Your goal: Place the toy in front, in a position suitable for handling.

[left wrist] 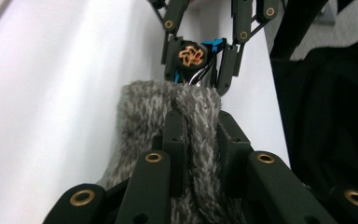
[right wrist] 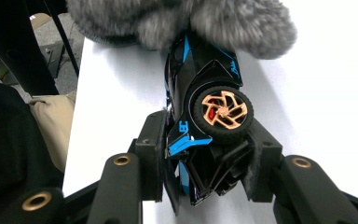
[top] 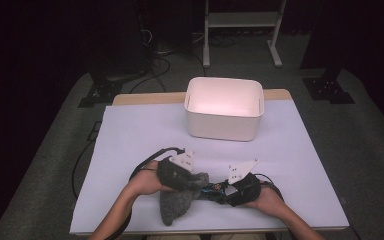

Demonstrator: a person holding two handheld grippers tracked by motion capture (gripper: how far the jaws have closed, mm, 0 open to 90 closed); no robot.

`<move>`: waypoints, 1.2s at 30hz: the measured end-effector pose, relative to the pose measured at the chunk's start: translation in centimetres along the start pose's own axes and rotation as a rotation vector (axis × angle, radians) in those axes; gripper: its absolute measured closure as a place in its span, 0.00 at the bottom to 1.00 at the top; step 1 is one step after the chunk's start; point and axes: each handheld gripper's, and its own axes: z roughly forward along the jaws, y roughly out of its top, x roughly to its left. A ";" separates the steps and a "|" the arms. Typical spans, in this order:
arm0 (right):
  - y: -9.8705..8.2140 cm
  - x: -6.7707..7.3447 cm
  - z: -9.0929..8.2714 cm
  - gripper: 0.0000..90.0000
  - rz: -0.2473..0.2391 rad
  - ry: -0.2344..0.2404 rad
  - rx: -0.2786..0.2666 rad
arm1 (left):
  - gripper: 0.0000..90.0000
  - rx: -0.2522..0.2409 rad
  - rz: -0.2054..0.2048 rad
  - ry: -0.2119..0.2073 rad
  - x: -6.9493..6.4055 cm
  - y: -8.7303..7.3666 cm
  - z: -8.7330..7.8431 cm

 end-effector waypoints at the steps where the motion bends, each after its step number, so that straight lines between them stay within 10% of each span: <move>1: 0.0 0.0 0.0 0.63 -0.001 0.000 0.000 | 0.85 0.004 -0.007 0.008 0.0 -0.3 -0.3; 12: 0.0 -0.1 0.0 0.63 0.003 0.006 0.002 | 0.85 0.001 -0.092 0.077 0.6 -3.6 -3.4; 19: 0.0 -0.1 0.0 0.63 0.006 0.004 0.003 | 0.85 -0.015 -0.082 0.044 0.4 -3.6 -3.1; 36: 0.3 -0.1 0.2 0.63 0.005 0.001 0.011 | 0.85 0.018 0.097 -0.087 -0.1 4.3 3.3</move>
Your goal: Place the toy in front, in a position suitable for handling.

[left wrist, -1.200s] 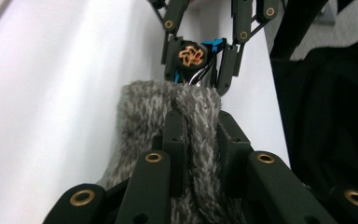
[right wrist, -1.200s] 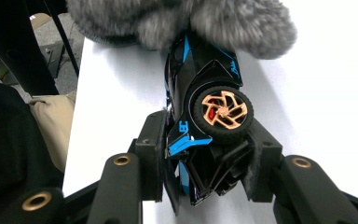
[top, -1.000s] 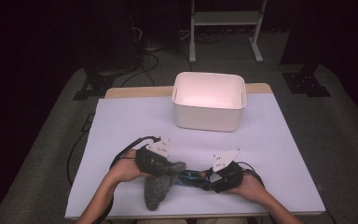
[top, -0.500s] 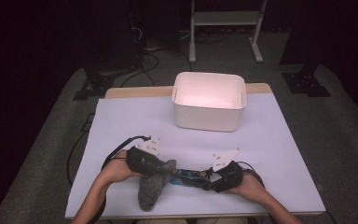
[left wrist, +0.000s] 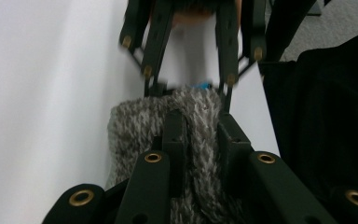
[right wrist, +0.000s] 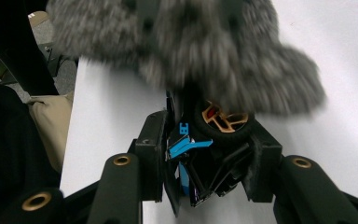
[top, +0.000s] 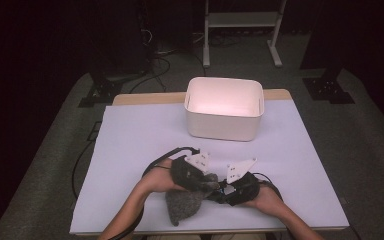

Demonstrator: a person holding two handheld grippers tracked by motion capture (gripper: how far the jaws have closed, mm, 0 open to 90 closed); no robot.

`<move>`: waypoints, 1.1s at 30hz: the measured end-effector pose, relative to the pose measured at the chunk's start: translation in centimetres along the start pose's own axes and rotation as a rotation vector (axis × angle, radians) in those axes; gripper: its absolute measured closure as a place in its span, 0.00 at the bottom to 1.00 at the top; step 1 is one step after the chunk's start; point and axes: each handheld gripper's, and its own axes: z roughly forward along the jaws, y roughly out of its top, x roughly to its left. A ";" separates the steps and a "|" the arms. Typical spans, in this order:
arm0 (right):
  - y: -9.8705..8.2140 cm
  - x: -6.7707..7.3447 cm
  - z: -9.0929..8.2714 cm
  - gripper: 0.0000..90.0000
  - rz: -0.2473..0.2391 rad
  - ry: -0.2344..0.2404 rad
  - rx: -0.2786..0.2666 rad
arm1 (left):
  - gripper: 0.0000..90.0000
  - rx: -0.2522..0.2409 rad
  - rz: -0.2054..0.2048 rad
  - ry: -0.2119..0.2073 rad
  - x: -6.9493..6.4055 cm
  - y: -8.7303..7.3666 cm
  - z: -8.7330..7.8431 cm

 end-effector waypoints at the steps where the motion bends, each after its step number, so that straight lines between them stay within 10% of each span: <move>1: 0.0 0.0 0.0 0.63 0.000 0.000 -0.001 | 0.85 0.003 0.009 -0.007 0.1 0.3 0.3; 11: 0.0 0.0 0.0 0.63 -0.001 -0.004 -0.004 | 0.85 -0.016 0.000 -0.026 0.4 0.4 0.8; 33: 0.2 -0.4 -0.1 0.63 -0.019 0.015 0.021 | 0.84 0.015 -0.150 0.121 0.4 -6.5 -6.3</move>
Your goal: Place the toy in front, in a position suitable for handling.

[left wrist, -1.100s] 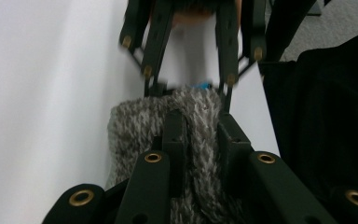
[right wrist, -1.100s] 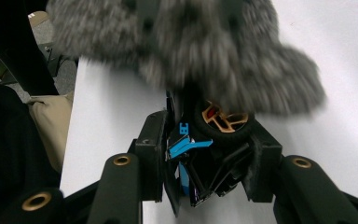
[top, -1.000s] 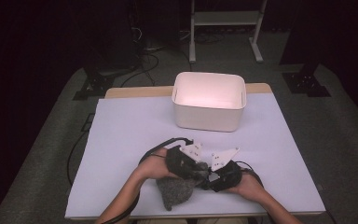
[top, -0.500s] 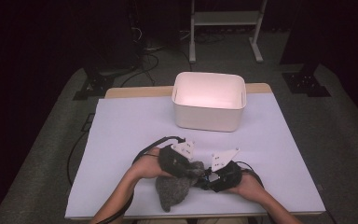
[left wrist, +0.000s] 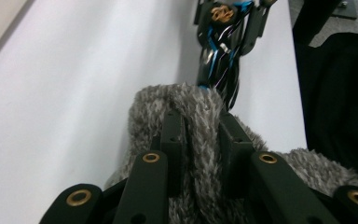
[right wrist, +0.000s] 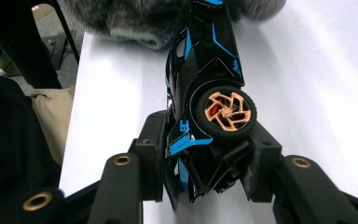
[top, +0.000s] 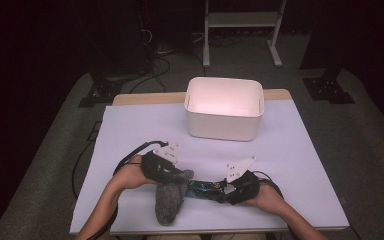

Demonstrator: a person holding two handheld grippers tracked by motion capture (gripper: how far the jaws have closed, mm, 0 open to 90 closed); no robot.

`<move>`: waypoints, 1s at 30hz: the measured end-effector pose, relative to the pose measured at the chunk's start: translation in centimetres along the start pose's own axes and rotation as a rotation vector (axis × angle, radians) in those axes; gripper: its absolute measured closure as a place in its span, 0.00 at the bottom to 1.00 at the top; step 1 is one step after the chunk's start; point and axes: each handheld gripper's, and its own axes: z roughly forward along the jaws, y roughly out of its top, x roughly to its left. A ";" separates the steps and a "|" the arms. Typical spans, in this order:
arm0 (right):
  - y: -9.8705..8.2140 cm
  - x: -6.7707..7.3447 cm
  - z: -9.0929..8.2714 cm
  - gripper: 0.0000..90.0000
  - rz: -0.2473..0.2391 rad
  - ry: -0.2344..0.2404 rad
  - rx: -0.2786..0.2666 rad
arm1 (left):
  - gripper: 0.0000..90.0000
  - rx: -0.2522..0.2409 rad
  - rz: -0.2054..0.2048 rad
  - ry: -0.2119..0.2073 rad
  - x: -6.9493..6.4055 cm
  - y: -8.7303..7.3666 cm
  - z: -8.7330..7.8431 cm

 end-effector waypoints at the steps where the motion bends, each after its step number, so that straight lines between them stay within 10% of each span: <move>1: 0.0 -0.1 0.0 0.63 -0.001 0.004 0.002 | 0.84 -0.002 -0.003 0.003 0.1 -0.2 -0.3; 12: -0.5 -1.1 -1.3 0.63 0.007 -0.016 0.028 | 0.84 -0.014 -0.005 -0.004 0.7 0.3 -0.5; 30: -0.6 -1.2 -0.9 0.62 0.019 -0.014 0.011 | 0.84 0.045 0.128 -0.124 0.1 6.7 5.8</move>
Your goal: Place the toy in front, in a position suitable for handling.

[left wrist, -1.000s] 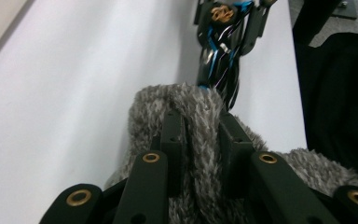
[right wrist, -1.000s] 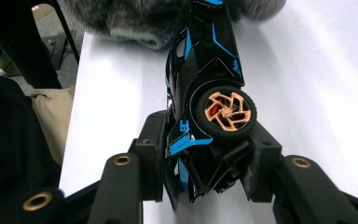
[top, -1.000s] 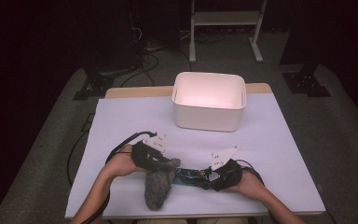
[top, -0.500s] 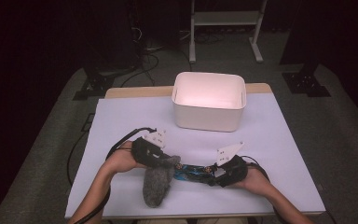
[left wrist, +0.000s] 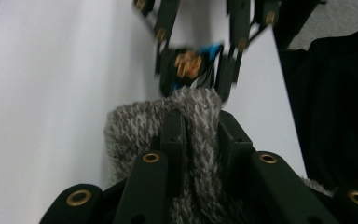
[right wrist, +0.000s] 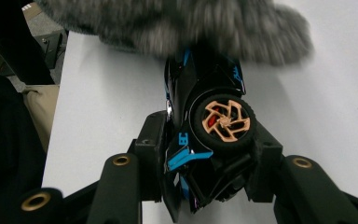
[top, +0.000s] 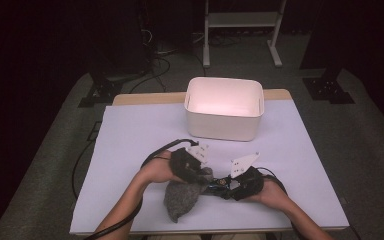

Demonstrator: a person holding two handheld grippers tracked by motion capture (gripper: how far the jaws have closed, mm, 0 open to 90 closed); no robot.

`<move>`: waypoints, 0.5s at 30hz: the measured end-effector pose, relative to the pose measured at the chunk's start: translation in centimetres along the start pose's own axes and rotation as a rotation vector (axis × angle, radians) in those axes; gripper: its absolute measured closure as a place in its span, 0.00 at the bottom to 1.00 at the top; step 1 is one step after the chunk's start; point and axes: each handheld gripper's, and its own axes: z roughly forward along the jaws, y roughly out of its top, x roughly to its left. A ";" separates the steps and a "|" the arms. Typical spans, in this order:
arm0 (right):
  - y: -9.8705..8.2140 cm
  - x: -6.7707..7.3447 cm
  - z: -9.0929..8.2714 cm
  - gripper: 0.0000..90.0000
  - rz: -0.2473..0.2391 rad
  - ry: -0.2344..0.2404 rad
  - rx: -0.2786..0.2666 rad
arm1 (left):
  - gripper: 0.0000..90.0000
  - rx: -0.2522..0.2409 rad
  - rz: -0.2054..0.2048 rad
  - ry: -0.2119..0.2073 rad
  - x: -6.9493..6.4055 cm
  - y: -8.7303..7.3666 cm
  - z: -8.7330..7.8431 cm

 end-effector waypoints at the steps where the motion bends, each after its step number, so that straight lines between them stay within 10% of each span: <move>1: 0.0 0.0 0.0 0.62 0.001 -0.002 -0.001 | 0.84 -0.004 0.009 -0.009 0.0 0.6 0.4; 7: -0.1 0.1 0.0 0.62 0.012 -0.003 -0.012 | 0.84 -0.005 0.048 -0.042 0.3 2.8 2.0; 15: -0.1 0.1 0.0 0.62 0.008 -0.001 -0.011 | 0.83 -0.006 0.027 -0.040 0.6 1.4 1.0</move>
